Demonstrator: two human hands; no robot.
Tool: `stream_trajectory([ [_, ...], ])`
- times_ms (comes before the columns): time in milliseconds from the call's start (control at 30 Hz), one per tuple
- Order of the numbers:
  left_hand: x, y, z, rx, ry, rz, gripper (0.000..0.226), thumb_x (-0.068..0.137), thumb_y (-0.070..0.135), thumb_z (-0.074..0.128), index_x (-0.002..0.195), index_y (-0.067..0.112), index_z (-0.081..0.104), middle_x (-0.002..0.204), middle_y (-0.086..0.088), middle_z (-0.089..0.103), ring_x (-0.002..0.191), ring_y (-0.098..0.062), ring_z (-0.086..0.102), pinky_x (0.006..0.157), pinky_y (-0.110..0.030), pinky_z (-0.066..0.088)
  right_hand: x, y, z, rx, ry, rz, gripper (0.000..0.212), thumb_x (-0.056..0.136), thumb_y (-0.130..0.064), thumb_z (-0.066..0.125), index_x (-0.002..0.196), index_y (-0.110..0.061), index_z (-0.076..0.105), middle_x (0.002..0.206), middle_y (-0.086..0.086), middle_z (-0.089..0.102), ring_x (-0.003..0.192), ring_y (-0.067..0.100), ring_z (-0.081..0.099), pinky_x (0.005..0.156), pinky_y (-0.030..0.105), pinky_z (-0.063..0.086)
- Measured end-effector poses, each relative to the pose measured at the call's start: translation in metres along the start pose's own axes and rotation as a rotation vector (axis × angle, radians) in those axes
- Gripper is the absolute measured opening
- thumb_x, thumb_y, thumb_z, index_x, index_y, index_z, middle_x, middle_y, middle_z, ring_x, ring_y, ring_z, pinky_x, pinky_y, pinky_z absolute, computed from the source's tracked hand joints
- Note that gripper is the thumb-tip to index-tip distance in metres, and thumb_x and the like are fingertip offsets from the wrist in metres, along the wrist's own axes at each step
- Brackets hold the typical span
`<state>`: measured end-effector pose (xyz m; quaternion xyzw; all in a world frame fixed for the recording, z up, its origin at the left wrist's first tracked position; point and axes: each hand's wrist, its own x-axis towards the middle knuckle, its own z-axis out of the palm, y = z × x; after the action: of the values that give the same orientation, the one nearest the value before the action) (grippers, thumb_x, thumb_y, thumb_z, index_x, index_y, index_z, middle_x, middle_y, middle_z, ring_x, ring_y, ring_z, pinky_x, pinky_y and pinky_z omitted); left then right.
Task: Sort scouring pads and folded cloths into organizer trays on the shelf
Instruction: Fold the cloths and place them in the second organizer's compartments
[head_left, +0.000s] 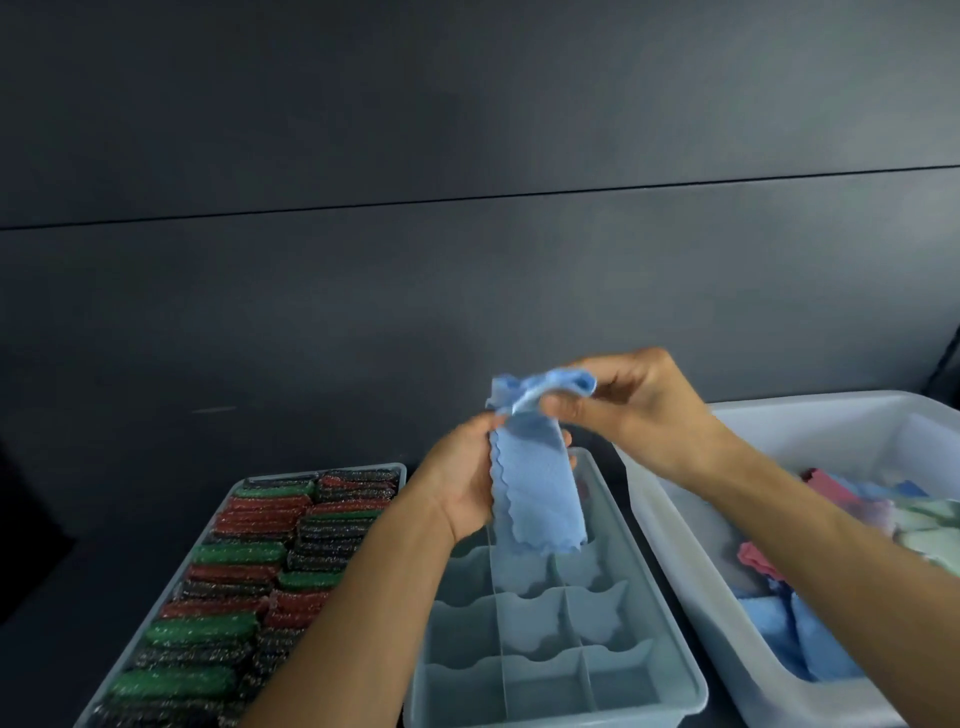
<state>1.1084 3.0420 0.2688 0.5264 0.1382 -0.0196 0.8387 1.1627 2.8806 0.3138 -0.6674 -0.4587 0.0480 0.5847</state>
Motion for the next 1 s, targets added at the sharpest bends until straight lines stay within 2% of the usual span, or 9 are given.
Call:
stream_trajectory([
  [100, 0.004, 0.007, -0.007, -0.097, 0.048, -0.021, 0.047, 0.098, 0.030, 0.035, 0.088, 0.004, 0.074, 0.083, -0.013, 0.069, 0.073, -0.023, 0.067, 0.073, -0.035, 0.052, -0.012, 0.024, 0.008, -0.205, -0.081, -0.046, 0.019, 0.083, -0.022, 0.067, 0.099, -0.022, 0.078, 0.105, -0.006, 0.074, 0.102, 0.027, 0.068, 0.088, 0.051, 0.053],
  [233, 0.002, 0.015, -0.009, -0.104, 0.038, -0.062, 0.070, 0.090, 0.066, 0.042, 0.108, 0.004, 0.070, 0.096, -0.016, 0.069, 0.084, -0.029, 0.065, 0.080, -0.040, 0.052, -0.018, 0.045, 0.011, -0.428, -0.157, -0.211, 0.032, 0.080, -0.022, 0.062, 0.110, -0.021, 0.074, 0.123, -0.008, 0.066, 0.126, 0.002, 0.051, 0.106, 0.027, 0.042],
  [400, 0.005, 0.012, -0.009, -0.032, 0.119, -0.050, 0.049, 0.097, 0.036, 0.052, 0.132, 0.001, 0.058, 0.124, -0.018, 0.064, 0.092, -0.026, 0.065, 0.074, -0.034, 0.058, -0.025, 0.053, 0.009, -0.897, -0.318, -0.369, 0.070, 0.075, -0.057, 0.064, 0.137, -0.028, 0.052, 0.151, -0.007, 0.039, 0.144, 0.009, 0.027, 0.117, 0.033, 0.024],
  [500, 0.007, 0.009, -0.012, -0.053, 0.131, -0.062, 0.045, 0.098, 0.030, 0.053, 0.133, 0.002, 0.057, 0.119, -0.018, 0.064, 0.091, -0.027, 0.065, 0.074, -0.035, 0.058, -0.019, 0.059, 0.006, -1.167, -0.321, -0.533, 0.066, 0.078, -0.027, 0.068, 0.140, -0.024, 0.046, 0.153, -0.002, 0.038, 0.143, 0.016, 0.030, 0.114, 0.036, 0.026],
  [567, 0.006, 0.006, -0.011, -0.060, 0.106, -0.062, 0.043, 0.098, 0.029, 0.053, 0.131, 0.002, 0.058, 0.113, -0.017, 0.066, 0.093, -0.028, 0.066, 0.079, -0.038, 0.058, -0.018, 0.055, 0.012, -1.002, -0.112, -0.540, 0.050, 0.073, -0.001, 0.066, 0.120, -0.020, 0.065, 0.135, -0.002, 0.058, 0.128, 0.014, 0.049, 0.101, 0.029, 0.039],
  [667, 0.009, -0.002, -0.014, 0.024, 0.138, 0.026, 0.051, 0.099, 0.048, 0.043, 0.130, 0.011, 0.060, 0.121, -0.013, 0.068, 0.112, -0.029, 0.064, 0.104, -0.053, 0.045, -0.015, 0.029, 0.026, -0.274, 0.151, -0.121, 0.026, 0.082, 0.006, 0.064, 0.090, -0.018, 0.071, 0.088, -0.006, 0.072, 0.080, 0.003, 0.062, 0.068, 0.019, 0.049],
  [767, -0.002, -0.003, -0.015, 0.162, -0.021, 0.110, 0.085, 0.084, 0.080, 0.018, 0.127, 0.023, 0.064, 0.120, -0.009, 0.070, 0.116, -0.030, 0.064, 0.108, -0.055, 0.040, -0.005, 0.028, 0.018, 0.122, 0.192, 0.234, 0.008, 0.089, -0.007, 0.064, 0.083, -0.003, 0.064, 0.063, 0.003, 0.063, 0.054, 0.014, 0.053, 0.053, 0.033, 0.042],
  [867, -0.021, 0.000, -0.005, 0.305, -0.130, 0.213, 0.081, 0.081, 0.084, 0.030, 0.126, 0.026, 0.064, 0.117, -0.011, 0.071, 0.111, -0.032, 0.066, 0.097, -0.052, 0.050, 0.001, 0.034, 0.012, 0.203, 0.146, 0.336, 0.030, 0.085, -0.027, 0.068, 0.099, 0.000, 0.064, 0.088, 0.033, 0.063, 0.065, 0.033, 0.051, 0.057, 0.045, 0.037],
  [1000, -0.027, 0.000, 0.005, 0.349, 0.141, 0.383, 0.026, 0.090, 0.036, 0.067, 0.101, 0.013, 0.069, 0.093, -0.009, 0.074, 0.083, -0.025, 0.071, 0.053, -0.032, 0.053, -0.002, 0.036, 0.014, 0.270, 0.073, 0.338, 0.031, 0.086, -0.033, 0.062, 0.105, -0.008, 0.063, 0.093, 0.040, 0.057, 0.070, 0.043, 0.046, 0.058, 0.051, 0.032],
])
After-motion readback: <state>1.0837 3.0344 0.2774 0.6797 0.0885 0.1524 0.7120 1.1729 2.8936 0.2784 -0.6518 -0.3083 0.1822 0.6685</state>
